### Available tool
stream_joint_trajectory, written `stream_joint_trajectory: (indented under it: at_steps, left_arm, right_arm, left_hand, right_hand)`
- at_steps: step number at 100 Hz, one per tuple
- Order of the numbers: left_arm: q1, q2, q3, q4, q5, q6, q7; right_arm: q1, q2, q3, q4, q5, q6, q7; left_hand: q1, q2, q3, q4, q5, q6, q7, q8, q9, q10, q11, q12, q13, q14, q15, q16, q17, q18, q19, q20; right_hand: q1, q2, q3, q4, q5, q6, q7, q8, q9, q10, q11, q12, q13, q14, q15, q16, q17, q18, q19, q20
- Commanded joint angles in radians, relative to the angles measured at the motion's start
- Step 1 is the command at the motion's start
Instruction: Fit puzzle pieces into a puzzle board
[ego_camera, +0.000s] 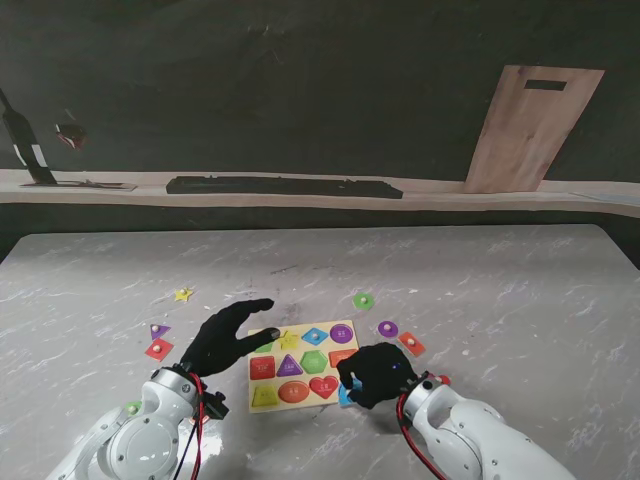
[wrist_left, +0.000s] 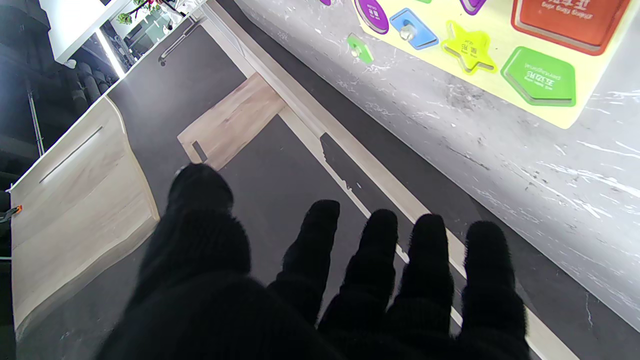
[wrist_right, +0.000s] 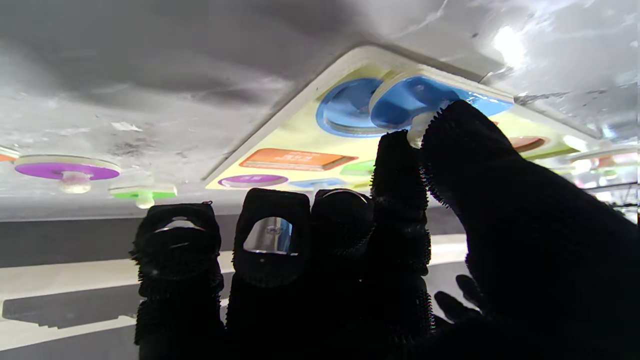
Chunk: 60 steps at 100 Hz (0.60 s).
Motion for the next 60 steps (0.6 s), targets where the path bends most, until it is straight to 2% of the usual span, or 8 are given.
stream_joint_trajectory:
  at_steps: [1, 25, 60]
  left_arm:
    - [0.003, -0.002, 0.0, -0.006, -0.003, 0.001, -0.004]
    - [0.001, -0.001, 0.001, -0.005, -0.007, 0.003, -0.01]
    - [0.001, -0.001, 0.001, -0.003, -0.007, 0.001, -0.011]
  right_arm:
    - [0.009, -0.014, -0.008, 0.007, 0.002, 0.013, -0.007]
    - [0.038, -0.016, -0.036, 0.027, -0.001, 0.039, -0.019]
    - [0.035, -0.011, -0.029, 0.03, -0.004, 0.055, 0.011]
  left_hand:
    - [-0.019, 0.028, -0.028, 0.014, 0.012, -0.029, -0.018, -0.004, 0.009, -0.021, -0.027, -0.013, -0.004, -0.047, -0.029, -0.009, -0.015, 0.01, -0.013, 0.016]
    - [-0.02, 0.028, -0.029, 0.014, 0.014, -0.03, -0.018, -0.004, 0.008, -0.021, -0.028, -0.014, -0.005, -0.047, -0.03, -0.009, -0.016, 0.009, -0.015, 0.016]
    - [-0.019, 0.027, -0.028, 0.014, 0.015, -0.028, -0.019, -0.004, 0.008, -0.019, -0.03, -0.014, -0.005, -0.046, -0.031, -0.009, -0.015, 0.011, -0.016, 0.016]
  right_hand:
    - [0.042, -0.004, 0.053, 0.007, 0.061, -0.02, 0.049, 0.003, 0.037, 0.022, 0.022, -0.005, 0.034, 0.015, 0.059, -0.004, 0.01, 0.032, 0.08, 0.025]
    - [0.043, -0.003, 0.054, 0.006, 0.06, -0.019, 0.047, 0.005, 0.037, 0.025, 0.022, -0.006, 0.033, 0.017, 0.06, -0.006, 0.008, 0.034, 0.081, 0.026]
    - [0.045, -0.002, 0.053, 0.007, 0.059, -0.019, 0.044, 0.007, 0.036, 0.025, 0.023, -0.006, 0.033, 0.018, 0.061, -0.008, 0.008, 0.034, 0.082, 0.026]
